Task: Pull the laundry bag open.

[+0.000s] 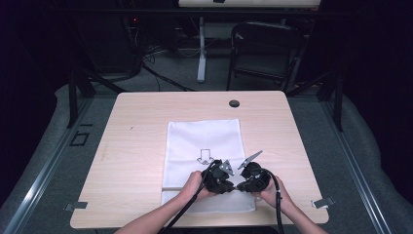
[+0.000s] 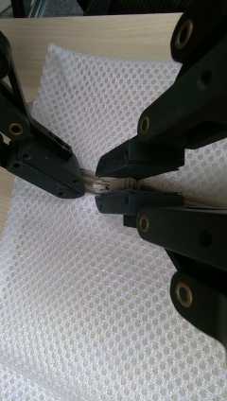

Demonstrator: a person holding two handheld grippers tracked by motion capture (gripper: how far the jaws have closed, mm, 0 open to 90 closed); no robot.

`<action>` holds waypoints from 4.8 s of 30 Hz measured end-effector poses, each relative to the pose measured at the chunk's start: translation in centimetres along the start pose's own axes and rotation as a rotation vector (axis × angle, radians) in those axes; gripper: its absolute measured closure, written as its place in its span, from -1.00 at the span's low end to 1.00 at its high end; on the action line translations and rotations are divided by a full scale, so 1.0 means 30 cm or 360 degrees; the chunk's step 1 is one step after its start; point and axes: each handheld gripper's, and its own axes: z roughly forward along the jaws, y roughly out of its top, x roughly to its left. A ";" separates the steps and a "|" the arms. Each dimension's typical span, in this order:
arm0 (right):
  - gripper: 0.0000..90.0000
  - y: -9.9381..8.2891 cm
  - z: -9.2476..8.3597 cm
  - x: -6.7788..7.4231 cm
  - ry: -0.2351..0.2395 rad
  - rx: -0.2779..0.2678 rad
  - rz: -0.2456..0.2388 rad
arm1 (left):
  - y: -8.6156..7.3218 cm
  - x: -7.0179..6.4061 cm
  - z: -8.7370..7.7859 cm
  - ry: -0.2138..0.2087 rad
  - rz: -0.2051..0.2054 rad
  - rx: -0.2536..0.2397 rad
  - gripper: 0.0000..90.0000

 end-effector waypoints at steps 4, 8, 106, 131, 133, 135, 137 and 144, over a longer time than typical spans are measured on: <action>1.00 -0.003 0.000 -0.004 0.0017 -0.0008 0.0021 | 0.001 -0.002 -0.003 -0.0001 0.0005 0.0004 0.82; 1.00 -0.001 -0.005 -0.013 0.0035 0.0021 0.0000 | -0.002 0.004 -0.007 -0.0009 -0.0006 0.0004 0.82; 1.00 -0.011 -0.018 -0.025 0.0007 0.0069 0.0019 | -0.119 0.040 -0.143 -0.0016 -0.0073 -0.0002 0.82; 1.00 -0.010 -0.017 -0.024 0.0000 0.0066 0.0015 | -0.179 0.052 -0.204 -0.0006 -0.0117 -0.0024 0.82; 1.00 -0.010 -0.017 -0.024 0.0000 0.0066 0.0015 | -0.179 0.052 -0.205 0.0003 -0.0118 -0.0016 0.81; 1.00 -0.010 -0.017 -0.024 0.0000 0.0065 0.0015 | -0.179 0.051 -0.206 0.0003 -0.0115 -0.0021 0.81; 1.00 -0.010 -0.017 -0.024 0.0000 0.0066 0.0015 | -0.179 0.051 -0.207 0.0002 -0.0113 -0.0021 0.81; 1.00 -0.010 -0.017 -0.025 0.0003 0.0066 0.0015 | -0.198 0.054 -0.217 -0.0002 -0.0121 -0.0014 0.81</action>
